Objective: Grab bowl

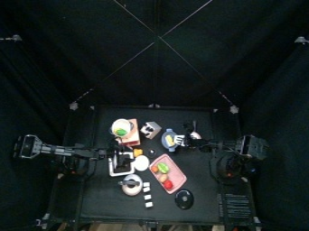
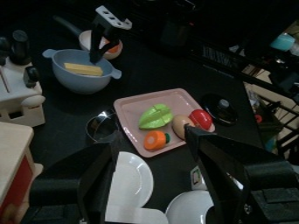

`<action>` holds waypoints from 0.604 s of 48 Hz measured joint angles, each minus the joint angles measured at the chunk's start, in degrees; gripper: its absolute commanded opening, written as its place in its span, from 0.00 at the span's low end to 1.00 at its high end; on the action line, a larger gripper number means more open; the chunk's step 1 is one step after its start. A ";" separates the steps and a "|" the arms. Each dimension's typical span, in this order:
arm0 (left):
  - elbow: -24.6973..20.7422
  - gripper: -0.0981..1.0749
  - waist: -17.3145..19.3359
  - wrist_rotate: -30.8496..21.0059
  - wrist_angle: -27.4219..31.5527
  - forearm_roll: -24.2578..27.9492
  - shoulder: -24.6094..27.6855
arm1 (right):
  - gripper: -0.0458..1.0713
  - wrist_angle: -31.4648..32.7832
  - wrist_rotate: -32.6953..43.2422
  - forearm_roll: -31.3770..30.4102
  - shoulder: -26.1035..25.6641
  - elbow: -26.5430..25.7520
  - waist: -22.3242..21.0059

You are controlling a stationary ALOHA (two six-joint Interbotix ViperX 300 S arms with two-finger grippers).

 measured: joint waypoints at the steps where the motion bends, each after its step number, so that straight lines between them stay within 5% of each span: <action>1: -0.09 0.88 -0.09 0.00 0.00 0.09 0.09 | 0.36 0.09 0.00 -0.26 -0.26 0.09 0.00; 29: 0.00 0.88 -0.09 -0.09 0.09 0.00 0.09 | 0.35 2.11 -0.09 -2.64 -5.36 0.09 0.18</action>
